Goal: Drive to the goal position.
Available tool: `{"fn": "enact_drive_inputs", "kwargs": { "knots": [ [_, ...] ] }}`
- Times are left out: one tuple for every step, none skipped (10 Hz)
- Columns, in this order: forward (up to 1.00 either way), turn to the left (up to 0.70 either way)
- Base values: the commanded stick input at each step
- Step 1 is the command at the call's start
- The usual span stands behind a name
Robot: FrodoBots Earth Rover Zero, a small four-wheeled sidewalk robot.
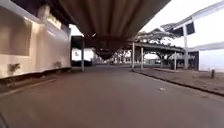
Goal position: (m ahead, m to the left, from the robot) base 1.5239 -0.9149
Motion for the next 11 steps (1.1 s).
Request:
{"fn": "enact_drive_inputs", "kwargs": {
  "knots": [
    [0.70, 0.00],
    [0.70, 0.00],
    [0.70, 0.00],
    [0.70, 0.00],
    [0.70, 0.00],
    [0.70, 0.00],
    [0.70, 0.00],
    [0.70, 0.00],
    [0.70, 0.00],
    [0.70, 0.00],
    [0.70, 0.00]
  ]
}}
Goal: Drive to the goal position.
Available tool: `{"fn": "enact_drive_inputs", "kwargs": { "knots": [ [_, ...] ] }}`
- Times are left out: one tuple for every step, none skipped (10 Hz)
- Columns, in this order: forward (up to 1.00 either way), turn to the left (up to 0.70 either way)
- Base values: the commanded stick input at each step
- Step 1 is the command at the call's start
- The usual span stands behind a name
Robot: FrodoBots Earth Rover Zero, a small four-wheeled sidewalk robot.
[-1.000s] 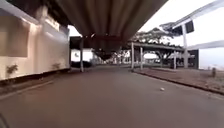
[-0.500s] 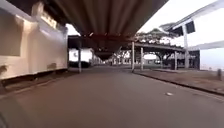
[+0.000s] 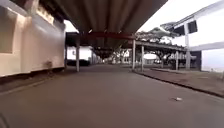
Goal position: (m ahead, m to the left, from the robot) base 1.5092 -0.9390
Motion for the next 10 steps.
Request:
{"fn": "enact_drive_inputs", "kwargs": {
  "knots": [
    [0.70, 0.00],
    [0.70, 0.00],
    [0.70, 0.00],
    [0.70, 0.00],
    [0.70, 0.00],
    [0.70, 0.00],
    [0.70, 0.00],
    [0.70, 0.00],
    [0.70, 0.00],
    [0.70, 0.00]
  ]
}}
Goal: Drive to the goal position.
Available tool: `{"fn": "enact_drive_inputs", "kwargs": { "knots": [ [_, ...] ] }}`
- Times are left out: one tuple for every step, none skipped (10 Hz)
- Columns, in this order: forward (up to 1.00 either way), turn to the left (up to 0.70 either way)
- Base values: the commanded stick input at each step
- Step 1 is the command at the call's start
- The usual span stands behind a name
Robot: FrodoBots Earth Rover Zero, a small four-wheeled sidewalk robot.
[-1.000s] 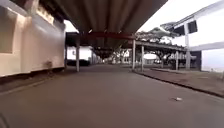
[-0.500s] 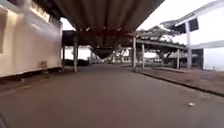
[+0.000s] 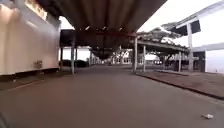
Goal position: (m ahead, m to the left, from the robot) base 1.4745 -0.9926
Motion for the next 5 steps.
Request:
{"fn": "enact_drive_inputs", "kwargs": {
  "knots": [
    [0.70, 0.00],
    [0.70, 0.00],
    [0.70, 0.00],
    [0.70, 0.00],
    [0.70, 0.00]
  ]
}}
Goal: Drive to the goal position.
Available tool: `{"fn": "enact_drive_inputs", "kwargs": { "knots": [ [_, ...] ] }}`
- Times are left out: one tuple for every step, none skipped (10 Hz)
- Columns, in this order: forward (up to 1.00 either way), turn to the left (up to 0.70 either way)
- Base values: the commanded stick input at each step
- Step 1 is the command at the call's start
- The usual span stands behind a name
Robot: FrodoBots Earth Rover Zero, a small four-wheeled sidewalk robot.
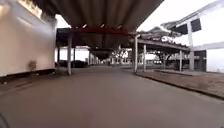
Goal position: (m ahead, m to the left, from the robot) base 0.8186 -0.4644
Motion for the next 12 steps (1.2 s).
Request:
{"fn": "enact_drive_inputs", "kwargs": {
  "knots": [
    [0.70, 0.00],
    [0.70, 0.00],
    [0.70, 0.00],
    [0.70, 0.00],
    [0.70, 0.00],
    [0.70, 0.00],
    [0.70, 0.00],
    [0.70, 0.00],
    [0.70, 0.00],
    [0.70, 0.00],
    [0.70, 0.00],
    [0.70, 0.00]
  ]
}}
